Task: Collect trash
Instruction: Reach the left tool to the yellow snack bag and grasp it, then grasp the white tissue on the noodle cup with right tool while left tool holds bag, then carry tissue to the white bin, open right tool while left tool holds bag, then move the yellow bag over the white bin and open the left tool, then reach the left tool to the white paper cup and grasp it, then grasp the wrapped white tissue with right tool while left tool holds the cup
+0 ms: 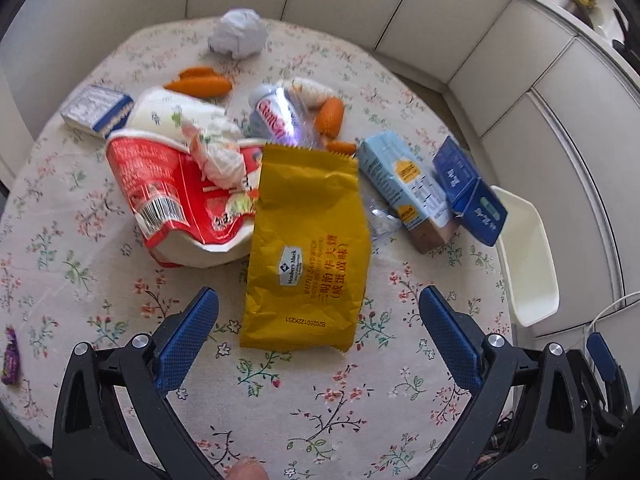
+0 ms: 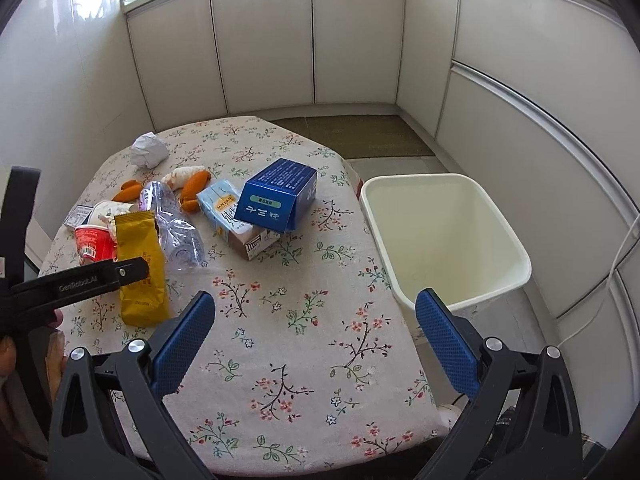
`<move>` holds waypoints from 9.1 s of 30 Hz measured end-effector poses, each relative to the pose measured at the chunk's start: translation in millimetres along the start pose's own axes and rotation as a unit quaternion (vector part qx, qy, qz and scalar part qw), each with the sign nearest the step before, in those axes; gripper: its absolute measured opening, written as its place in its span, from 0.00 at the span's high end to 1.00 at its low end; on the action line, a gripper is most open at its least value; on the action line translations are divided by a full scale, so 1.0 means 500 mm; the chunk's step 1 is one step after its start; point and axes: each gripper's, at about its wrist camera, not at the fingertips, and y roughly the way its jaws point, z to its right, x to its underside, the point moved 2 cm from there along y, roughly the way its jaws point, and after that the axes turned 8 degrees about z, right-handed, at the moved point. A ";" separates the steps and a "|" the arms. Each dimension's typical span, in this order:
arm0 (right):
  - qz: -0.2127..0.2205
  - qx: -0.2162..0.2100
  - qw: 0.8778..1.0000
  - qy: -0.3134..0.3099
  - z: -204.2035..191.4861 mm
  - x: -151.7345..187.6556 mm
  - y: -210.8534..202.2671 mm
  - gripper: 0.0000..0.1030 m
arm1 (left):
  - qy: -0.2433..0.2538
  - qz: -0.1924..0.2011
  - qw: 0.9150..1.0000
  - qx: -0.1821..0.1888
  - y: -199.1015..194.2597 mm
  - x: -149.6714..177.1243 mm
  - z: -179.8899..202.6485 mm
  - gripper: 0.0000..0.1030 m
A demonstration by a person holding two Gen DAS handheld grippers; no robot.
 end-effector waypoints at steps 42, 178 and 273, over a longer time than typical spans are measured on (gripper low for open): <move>-0.077 -0.108 0.991 -0.001 -0.102 -0.061 0.081 0.05 | 0.034 0.150 0.987 0.034 -0.236 -0.195 -0.048 0.94; 0.008 0.192 0.970 0.152 0.538 -0.142 0.104 0.15 | 0.253 0.124 0.956 0.084 0.074 -0.109 0.605 0.21; -0.158 -0.158 0.975 0.006 -0.387 -0.237 0.577 0.54 | -0.012 0.088 0.995 0.034 -0.148 -0.320 -0.205 0.97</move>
